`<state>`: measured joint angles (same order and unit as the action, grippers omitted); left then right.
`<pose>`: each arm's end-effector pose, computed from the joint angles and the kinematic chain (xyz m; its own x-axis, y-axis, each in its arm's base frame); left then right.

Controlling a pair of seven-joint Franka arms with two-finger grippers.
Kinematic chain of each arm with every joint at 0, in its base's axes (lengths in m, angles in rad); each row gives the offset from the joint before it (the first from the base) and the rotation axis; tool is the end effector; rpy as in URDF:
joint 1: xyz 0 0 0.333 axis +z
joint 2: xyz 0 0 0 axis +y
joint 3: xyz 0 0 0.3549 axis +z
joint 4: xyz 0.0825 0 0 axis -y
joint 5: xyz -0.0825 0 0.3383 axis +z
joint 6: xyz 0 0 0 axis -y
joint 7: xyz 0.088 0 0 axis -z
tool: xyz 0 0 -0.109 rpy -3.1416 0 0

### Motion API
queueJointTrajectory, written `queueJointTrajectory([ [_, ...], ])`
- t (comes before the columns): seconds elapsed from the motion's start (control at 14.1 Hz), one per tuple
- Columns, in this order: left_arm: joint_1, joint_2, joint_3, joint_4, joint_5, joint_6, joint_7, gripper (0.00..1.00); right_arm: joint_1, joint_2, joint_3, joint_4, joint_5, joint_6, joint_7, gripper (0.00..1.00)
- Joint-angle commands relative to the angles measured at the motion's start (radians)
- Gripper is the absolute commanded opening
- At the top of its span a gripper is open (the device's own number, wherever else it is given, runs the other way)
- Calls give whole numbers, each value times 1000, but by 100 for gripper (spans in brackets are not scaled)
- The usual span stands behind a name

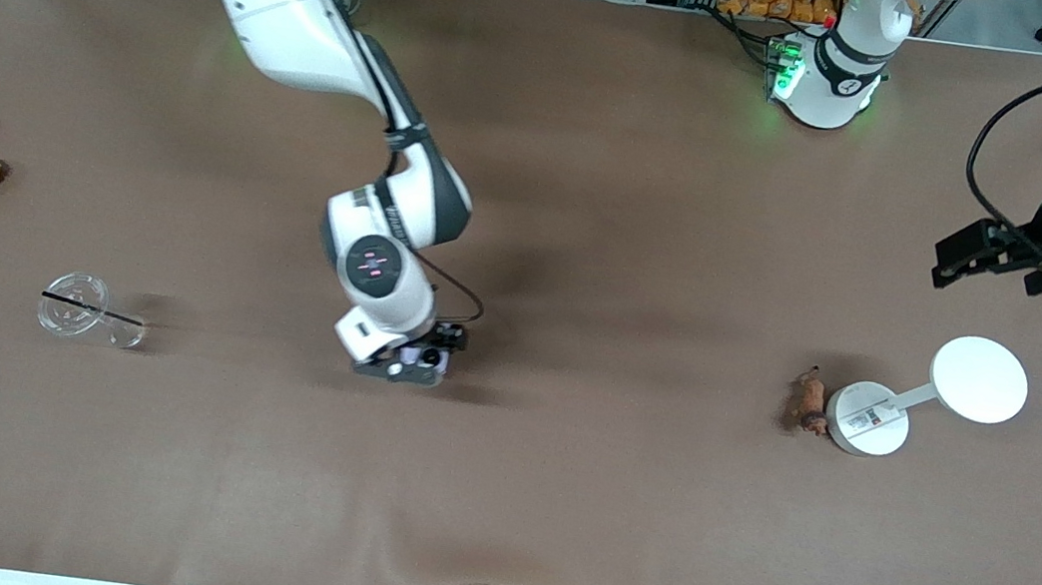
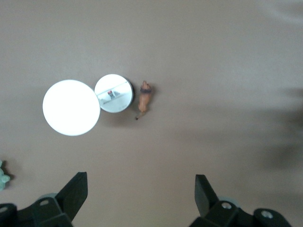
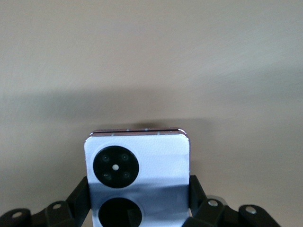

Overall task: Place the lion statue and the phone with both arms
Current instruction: 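Grasp the white phone with the right gripper while the left gripper withdraws, then carry the phone with the right gripper toward the glass cup and lower it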

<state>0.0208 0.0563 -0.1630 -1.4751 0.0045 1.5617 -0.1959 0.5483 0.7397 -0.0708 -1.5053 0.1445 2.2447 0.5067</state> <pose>0.5233 -0.0712 0.6725 0.9981 0.0543 0.0295 0.0540 -0.9985 0.0106 0.6184 0.3369 0.2847 0.9945 -0.0997 -0.0316 -0.1014 -0.9932 -0.0572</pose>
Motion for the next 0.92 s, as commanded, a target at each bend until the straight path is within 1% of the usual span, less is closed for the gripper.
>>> queueJointTrajectory([
  [0.0, -34, -114, 54, -119, -26, 1, 24, 100, -109, -123, 25, -26, 50, -103, -16, 27],
  [0.14, -97, -141, 126, -146, -26, -3, 24, 100, -175, -144, 8, -24, 47, -170, -86, 29],
  [0.28, -96, -150, 129, -172, -26, -2, 24, 100, -275, -141, -10, -33, 44, -183, -231, 30],
  [0.43, -99, -141, 126, -168, -20, 3, 24, 100, -391, -131, -12, -39, 27, -178, -408, 31],
  [0.5, -99, -141, 126, -168, -20, 3, 24, 100, -425, -112, -12, -41, 9, -169, -475, 31],
  [0.71, -98, -141, 123, -174, -24, 1, 26, 100, -478, -71, -14, -46, -74, -163, -508, 35],
  [0.85, -93, -141, 123, -188, -21, 0, 27, 100, -502, -43, -14, -52, -78, -158, -510, 35],
])
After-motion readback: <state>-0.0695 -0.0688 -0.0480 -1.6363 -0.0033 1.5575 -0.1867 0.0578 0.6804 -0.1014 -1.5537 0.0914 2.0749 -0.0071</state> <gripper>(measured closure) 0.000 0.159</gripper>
